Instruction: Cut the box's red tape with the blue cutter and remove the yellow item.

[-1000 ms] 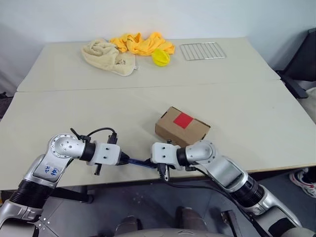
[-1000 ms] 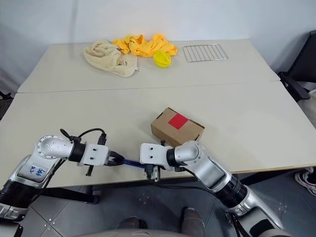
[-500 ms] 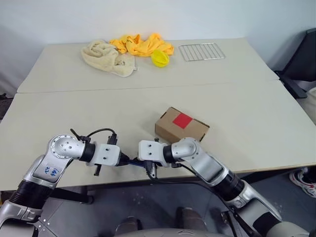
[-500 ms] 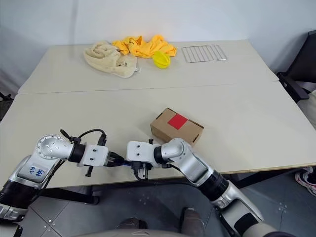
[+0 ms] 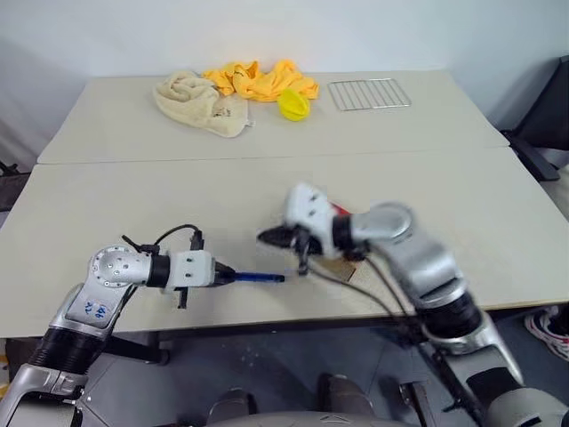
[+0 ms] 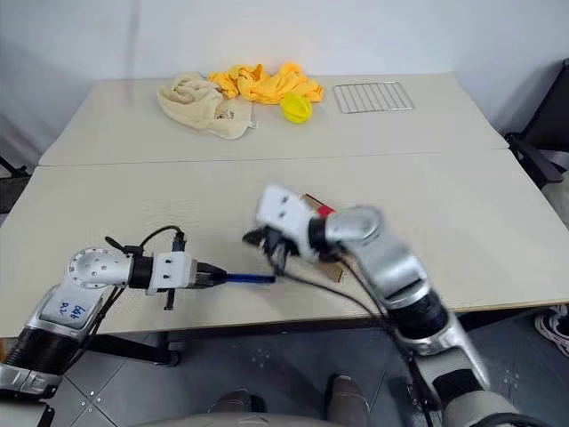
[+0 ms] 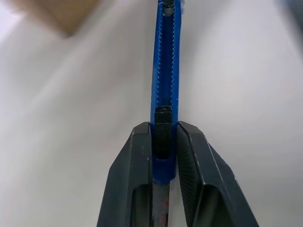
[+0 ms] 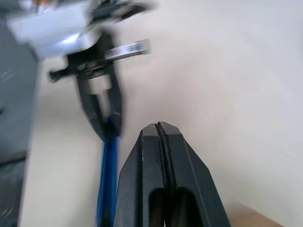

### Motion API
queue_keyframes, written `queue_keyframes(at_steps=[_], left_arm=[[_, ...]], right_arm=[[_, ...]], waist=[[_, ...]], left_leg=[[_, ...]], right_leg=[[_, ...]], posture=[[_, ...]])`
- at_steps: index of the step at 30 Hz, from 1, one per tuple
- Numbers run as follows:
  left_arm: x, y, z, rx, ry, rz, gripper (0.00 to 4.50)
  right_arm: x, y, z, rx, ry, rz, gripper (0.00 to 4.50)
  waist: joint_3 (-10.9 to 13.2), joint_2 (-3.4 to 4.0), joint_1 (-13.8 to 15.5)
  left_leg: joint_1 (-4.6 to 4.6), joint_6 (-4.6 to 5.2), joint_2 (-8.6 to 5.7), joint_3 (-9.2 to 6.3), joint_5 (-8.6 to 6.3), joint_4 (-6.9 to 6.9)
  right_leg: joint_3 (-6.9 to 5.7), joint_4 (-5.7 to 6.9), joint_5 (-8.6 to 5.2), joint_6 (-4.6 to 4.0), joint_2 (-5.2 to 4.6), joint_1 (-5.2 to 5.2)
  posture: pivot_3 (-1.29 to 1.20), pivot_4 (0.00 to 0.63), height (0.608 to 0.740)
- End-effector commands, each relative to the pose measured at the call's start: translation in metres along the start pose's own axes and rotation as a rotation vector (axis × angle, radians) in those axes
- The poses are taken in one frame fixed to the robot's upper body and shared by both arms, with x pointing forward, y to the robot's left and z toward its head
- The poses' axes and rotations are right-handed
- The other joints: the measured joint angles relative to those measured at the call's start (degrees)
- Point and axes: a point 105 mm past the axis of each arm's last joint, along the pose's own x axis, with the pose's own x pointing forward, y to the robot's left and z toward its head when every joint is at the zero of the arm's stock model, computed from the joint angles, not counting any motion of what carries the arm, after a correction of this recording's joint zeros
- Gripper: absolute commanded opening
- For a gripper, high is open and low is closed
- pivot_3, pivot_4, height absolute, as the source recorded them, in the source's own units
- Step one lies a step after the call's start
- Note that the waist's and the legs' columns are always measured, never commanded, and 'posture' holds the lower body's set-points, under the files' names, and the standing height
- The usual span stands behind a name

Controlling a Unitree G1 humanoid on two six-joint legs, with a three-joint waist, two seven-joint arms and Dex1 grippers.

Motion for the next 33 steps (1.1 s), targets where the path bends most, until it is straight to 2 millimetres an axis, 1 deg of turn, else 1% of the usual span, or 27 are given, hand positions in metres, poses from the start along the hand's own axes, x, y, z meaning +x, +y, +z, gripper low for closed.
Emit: queue_keyframes(at_steps=[1, 2, 4, 5, 8, 11, 13, 14, 17, 20, 24, 33], left_arm=[[-0.019, 0.037, 0.012, 0.095, -0.074, 0.239, 0.38], [-0.022, 0.045, 0.015, 0.124, -0.100, 0.299, 0.38], [-0.027, 0.059, 0.023, 0.186, -0.157, 0.407, 0.38], [-0.029, 0.066, 0.028, 0.214, -0.186, 0.462, 0.38], [-0.032, 0.085, 0.045, 0.303, -0.268, 0.602, 0.38], [-0.031, 0.095, 0.056, 0.363, -0.315, 0.673, 0.38], [-0.028, 0.101, 0.061, 0.396, -0.334, 0.705, 0.38], [-0.026, 0.104, 0.064, 0.408, -0.343, 0.722, 0.38], [-0.021, 0.110, 0.069, 0.426, -0.365, 0.745, 0.38], [-0.012, 0.110, 0.074, 0.443, -0.387, 0.739, 0.38], [-0.009, 0.111, 0.078, 0.450, -0.406, 0.738, 0.38], [-0.010, 0.112, 0.083, 0.469, -0.417, 0.740, 0.38]], right_arm=[[-0.033, -0.022, 0.027, 0.113, -0.016, -0.078, 0.38], [-0.040, -0.027, 0.036, 0.158, -0.022, -0.084, 0.61], [-0.050, -0.038, 0.052, 0.229, -0.057, -0.110, 1.27], [-0.053, -0.044, 0.058, 0.266, -0.064, -0.133, 1.59], [-0.059, -0.058, 0.066, 0.388, -0.054, -0.163, 2.64], [-0.059, -0.063, 0.068, 0.460, -0.027, -0.154, 3.55], [-0.059, -0.072, 0.074, 0.508, -0.041, -0.172, 4.19], [-0.058, -0.077, 0.077, 0.534, -0.052, -0.185, 4.44], [-0.056, -0.084, 0.083, 0.596, -0.064, -0.184, 4.44], [-0.050, -0.084, 0.091, 0.620, -0.086, -0.145, 4.44], [-0.042, -0.083, 0.083, 0.616, -0.049, -0.131, 4.44], [-0.029, -0.082, 0.073, 0.597, -0.015, -0.096, 4.44]], waist=[[0.00, 0.00, -0.11], [0.00, 0.01, -0.13], [0.00, 0.01, -0.18], [0.00, 0.01, -0.25], [-0.01, -0.01, -0.36], [-0.01, -0.02, -0.45], [-0.01, -0.01, -0.54], [-0.01, -0.02, -0.58], [-0.01, -0.01, -0.71], [-0.01, -0.01, -0.94], [-0.01, -0.02, -1.54], [-0.01, -0.02, -2.10]], left_leg=[[-0.11, 0.00, 0.00, -0.01, 0.00, 0.02], [-0.23, 0.00, 0.00, -0.02, 0.00, 0.03], [-0.34, 0.00, 0.00, 0.01, 0.00, 0.03], [-0.39, -0.01, 0.00, 0.02, 0.01, 0.02], [-0.38, -0.02, 0.00, 0.05, 0.01, 0.00], [-0.41, -0.01, -0.01, 0.09, 0.01, 0.00], [-0.43, -0.02, -0.01, 0.09, 0.01, -0.01], [-0.43, -0.02, -0.01, 0.10, 0.01, -0.02], [-0.44, -0.02, -0.01, 0.10, 0.02, -0.03], [-0.44, -0.03, -0.01, 0.09, 0.02, -0.04], [-0.46, -0.03, -0.01, 0.08, 0.02, -0.06], [-0.48, -0.03, -0.01, 0.06, 0.02, -0.08]], right_leg=[[0.00, 0.01, 0.00, 0.00, 0.00, -0.11], [-0.02, 0.01, 0.01, -0.02, 0.00, -0.22], [-0.01, 0.03, 0.02, -0.02, 0.00, -0.37], [-0.01, 0.05, 0.02, -0.02, 0.00, -0.43], [-0.05, 0.05, 0.02, -0.01, 0.00, -0.46], [-0.06, 0.00, 0.03, 0.00, 0.00, -0.46], [-0.07, -0.02, 0.03, 0.00, 0.00, -0.47], [-0.07, -0.01, 0.03, 0.01, 0.00, -0.47], [-0.08, -0.01, 0.03, 0.01, 0.00, -0.48], [-0.10, -0.01, 0.03, 0.01, 0.00, -0.48], [-0.12, -0.02, 0.04, 0.02, 0.00, -0.48], [-0.14, -0.04, 0.04, 0.02, 0.00, -0.49]], posture=[[0.00, 0.150, 0.740], [0.00, 0.150, 0.740], [0.00, 0.150, 0.740], [0.00, 0.150, 0.740], [0.00, 0.150, 0.740], [0.00, 0.150, 0.740], [0.00, 0.150, 0.740], [0.00, 0.150, 0.740], [0.00, 0.150, 0.740], [0.00, 0.150, 0.740], [0.00, 0.150, 0.740], [0.00, 0.150, 0.740]])
